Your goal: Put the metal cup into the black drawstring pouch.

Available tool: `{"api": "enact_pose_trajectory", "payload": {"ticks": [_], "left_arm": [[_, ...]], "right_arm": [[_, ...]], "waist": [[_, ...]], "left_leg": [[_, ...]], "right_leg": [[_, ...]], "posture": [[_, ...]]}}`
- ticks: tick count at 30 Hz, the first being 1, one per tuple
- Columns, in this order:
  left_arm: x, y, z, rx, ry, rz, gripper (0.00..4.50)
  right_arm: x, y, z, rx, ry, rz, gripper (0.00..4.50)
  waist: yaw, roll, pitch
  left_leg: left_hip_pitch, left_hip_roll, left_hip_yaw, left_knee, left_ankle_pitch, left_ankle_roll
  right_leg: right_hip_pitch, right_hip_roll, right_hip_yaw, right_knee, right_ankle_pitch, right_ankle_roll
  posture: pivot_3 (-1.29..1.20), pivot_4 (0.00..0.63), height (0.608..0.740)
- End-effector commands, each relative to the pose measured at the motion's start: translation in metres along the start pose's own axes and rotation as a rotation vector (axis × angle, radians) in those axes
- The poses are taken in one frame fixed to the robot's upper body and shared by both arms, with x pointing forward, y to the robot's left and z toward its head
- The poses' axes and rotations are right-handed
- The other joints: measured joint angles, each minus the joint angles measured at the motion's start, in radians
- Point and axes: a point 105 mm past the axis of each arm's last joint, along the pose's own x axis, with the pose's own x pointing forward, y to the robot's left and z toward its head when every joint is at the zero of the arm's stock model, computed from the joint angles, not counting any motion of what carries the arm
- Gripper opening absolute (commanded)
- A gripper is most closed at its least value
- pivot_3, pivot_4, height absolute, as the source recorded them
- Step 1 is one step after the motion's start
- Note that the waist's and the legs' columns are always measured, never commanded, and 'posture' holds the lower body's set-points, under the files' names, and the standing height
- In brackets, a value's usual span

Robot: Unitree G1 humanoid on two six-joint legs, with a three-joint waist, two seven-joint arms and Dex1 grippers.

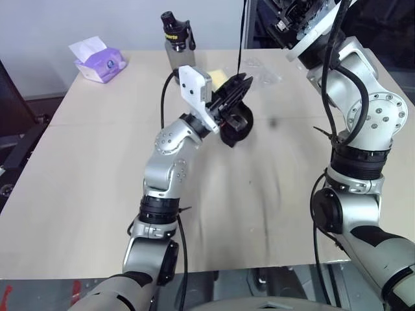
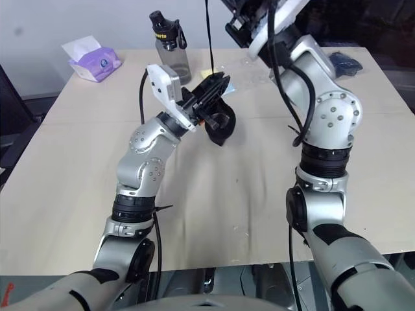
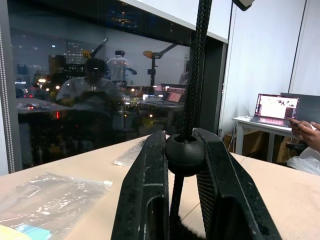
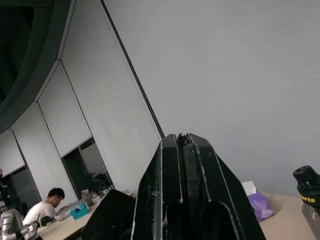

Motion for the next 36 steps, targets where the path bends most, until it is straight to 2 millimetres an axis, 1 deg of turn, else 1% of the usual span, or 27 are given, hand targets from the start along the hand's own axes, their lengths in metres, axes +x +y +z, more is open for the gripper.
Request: {"api": "enact_pose_trajectory", "payload": {"ticks": [1,3,5,7,9,10,11,12,13,15,16,17,18,20,22,24,26,29,31,33,35,36], "left_arm": [[0.001,-0.006,0.010,0.041,-0.030,-0.022,0.22],[-0.003,-0.008,-0.003,0.050,0.026,-0.030,0.22],[-0.012,-0.010,-0.024,0.065,0.110,-0.043,0.22],[-0.018,-0.011,-0.039,0.035,0.170,-0.038,0.22],[-0.026,-0.013,-0.055,0.009,0.242,-0.044,0.22],[-0.029,-0.013,-0.060,0.003,0.270,-0.048,0.22],[-0.032,-0.013,-0.064,-0.008,0.279,-0.045,0.22],[-0.035,-0.012,-0.063,-0.008,0.275,-0.043,0.22],[-0.035,-0.012,-0.060,-0.013,0.257,-0.045,0.22],[-0.036,-0.020,-0.052,-0.105,0.211,-0.097,1.22],[-0.037,-0.027,-0.049,-0.130,0.202,-0.141,1.41],[-0.039,-0.031,-0.049,-0.119,0.206,-0.165,1.87],[-0.040,-0.030,-0.051,-0.085,0.220,-0.155,2.46],[-0.047,-0.029,-0.058,-0.064,0.249,-0.129,3.35],[-0.054,-0.029,-0.057,-0.074,0.249,-0.112,3.35],[-0.065,-0.032,-0.055,-0.091,0.254,-0.123,3.35],[-0.081,-0.031,-0.061,-0.108,0.317,-0.109,3.35],[-0.110,-0.031,-0.074,-0.117,0.433,-0.090,3.35],[-0.132,-0.031,-0.079,-0.139,0.503,-0.081,3.40],[-0.156,-0.024,-0.081,-0.150,0.558,-0.042,3.40],[-0.179,-0.016,-0.082,-0.139,0.622,0.002,3.40],[-0.189,-0.012,-0.083,-0.131,0.651,0.024,3.40]], "right_arm": [[0.001,0.013,0.008,-0.019,-0.034,0.045,0.00],[0.001,0.014,0.014,-0.017,-0.072,0.048,0.00],[0.002,0.019,0.032,0.015,-0.192,0.083,0.00],[0.001,0.035,0.059,0.081,-0.348,0.187,0.00],[-0.006,0.053,0.089,0.203,-0.487,0.291,0.00],[-0.009,0.057,0.098,0.233,-0.524,0.311,0.00],[-0.014,0.054,0.105,0.234,-0.524,0.289,0.00],[-0.015,0.051,0.107,0.209,-0.502,0.265,0.00],[-0.015,0.049,0.104,0.193,-0.466,0.247,0.00],[-0.011,0.047,0.094,0.165,-0.400,0.226,0.00],[-0.009,0.047,0.088,0.159,-0.363,0.225,0.00],[-0.007,0.049,0.082,0.145,-0.329,0.230,0.00],[-0.005,0.050,0.076,0.130,-0.297,0.236,0.00],[-0.001,0.053,0.061,0.101,-0.231,0.238,0.00],[0.001,0.055,0.052,0.095,-0.201,0.240,0.00],[0.002,0.056,0.045,0.098,-0.179,0.239,0.00],[0.002,0.055,0.036,0.091,-0.140,0.224,0.00],[0.003,0.052,0.021,0.077,-0.069,0.214,0.00],[0.003,0.054,0.011,0.080,-0.029,0.225,0.61],[0.003,0.059,0.000,0.097,0.020,0.252,1.35],[0.001,0.061,-0.013,0.110,0.078,0.249,2.20],[0.000,0.059,-0.019,0.116,0.106,0.234,2.20]], "waist": [[0.000,0.000,0.000],[-0.001,0.000,0.000],[-0.003,0.000,0.000],[-0.003,0.000,0.000],[-0.001,0.000,0.000],[0.002,0.000,0.000],[0.002,0.000,0.000],[0.002,0.000,0.000],[0.002,0.000,0.000],[0.000,0.000,0.000],[-0.003,0.001,-0.001],[-0.007,0.001,-0.001],[-0.011,0.001,-0.001],[-0.015,0.001,-0.001],[-0.022,0.001,-0.001],[-0.026,0.001,-0.001],[-0.026,0.001,-0.001],[-0.026,0.001,-0.001],[-0.026,0.001,-0.001],[-0.027,0.001,-0.001],[-0.026,0.001,-0.001],[-0.026,0.001,-0.001]], "left_leg": [[0.000,0.000,0.000,0.000,0.000,0.000],[0.000,0.000,0.000,0.000,0.000,0.000],[0.001,0.000,0.000,0.000,0.000,0.000],[0.001,0.000,0.000,0.000,0.000,0.000],[0.000,0.000,0.000,0.000,0.000,0.000],[0.000,0.000,0.000,0.000,0.000,0.000],[0.000,0.000,-0.001,0.001,0.000,0.000],[0.000,0.000,0.000,0.001,0.000,0.000],[0.000,0.000,0.000,0.001,0.000,0.000],[0.000,-0.001,0.001,0.002,0.000,0.000],[0.001,-0.001,0.001,0.002,0.000,0.000],[0.001,-0.001,0.002,0.002,0.000,0.000],[0.001,0.000,0.001,0.001,0.000,0.000],[0.001,0.001,0.000,0.001,0.000,0.000],[0.001,0.001,0.000,0.001,0.000,0.000],[0.002,0.001,0.000,0.001,0.000,0.000],[0.002,0.001,0.000,0.001,0.000,0.000],[0.002,0.001,0.000,0.001,0.000,0.000],[0.002,0.001,0.000,0.001,0.000,0.000],[0.002,0.001,0.001,0.001,0.000,0.000],[0.002,0.002,0.000,0.001,0.000,0.000],[0.002,0.002,0.000,0.001,0.000,0.000]], "right_leg": [[0.000,0.000,0.000,0.000,0.000,0.000],[0.000,0.000,0.000,0.001,0.000,0.000],[0.000,0.000,0.001,0.001,0.000,0.000],[0.000,0.000,0.000,0.002,0.000,0.000],[-0.002,0.000,0.000,0.003,0.000,0.000],[-0.002,0.000,0.000,0.004,0.000,0.000],[-0.002,0.000,0.000,0.004,0.000,0.000],[-0.001,0.000,0.000,0.004,0.000,0.000],[-0.001,0.000,0.000,0.004,0.000,0.000],[-0.001,-0.001,0.001,0.003,0.000,0.000],[-0.001,-0.001,0.002,0.003,0.000,0.000],[-0.001,-0.001,0.002,0.004,0.000,0.000],[-0.001,0.000,0.002,0.004,0.000,0.000],[-0.002,0.001,0.001,0.006,0.000,0.000],[-0.002,0.001,0.001,0.007,0.000,0.000],[-0.002,0.001,0.001,0.007,0.000,0.000],[-0.002,0.001,0.001,0.008,0.000,0.000],[-0.002,0.001,0.002,0.008,0.000,0.000],[-0.002,0.001,0.002,0.008,0.000,0.000],[-0.002,0.001,0.002,0.008,0.000,0.000],[-0.002,0.001,0.001,0.008,0.000,-0.001],[-0.003,0.001,0.001,0.008,-0.001,-0.001]], "posture": [[0.00,0.150,0.740],[0.00,0.150,0.740],[0.00,0.150,0.740],[0.00,0.150,0.740],[0.00,0.150,0.740],[0.00,0.150,0.740],[0.00,0.150,0.740],[0.00,0.150,0.740],[0.00,0.150,0.740],[0.00,0.150,0.740],[0.00,0.150,0.740],[0.00,0.150,0.740],[0.00,0.150,0.740],[0.00,0.150,0.740],[0.00,0.150,0.740],[0.00,0.150,0.740],[0.00,0.150,0.740],[0.00,0.150,0.740],[0.00,0.150,0.740],[0.00,0.150,0.740],[0.00,0.150,0.740],[0.00,0.150,0.740]]}}
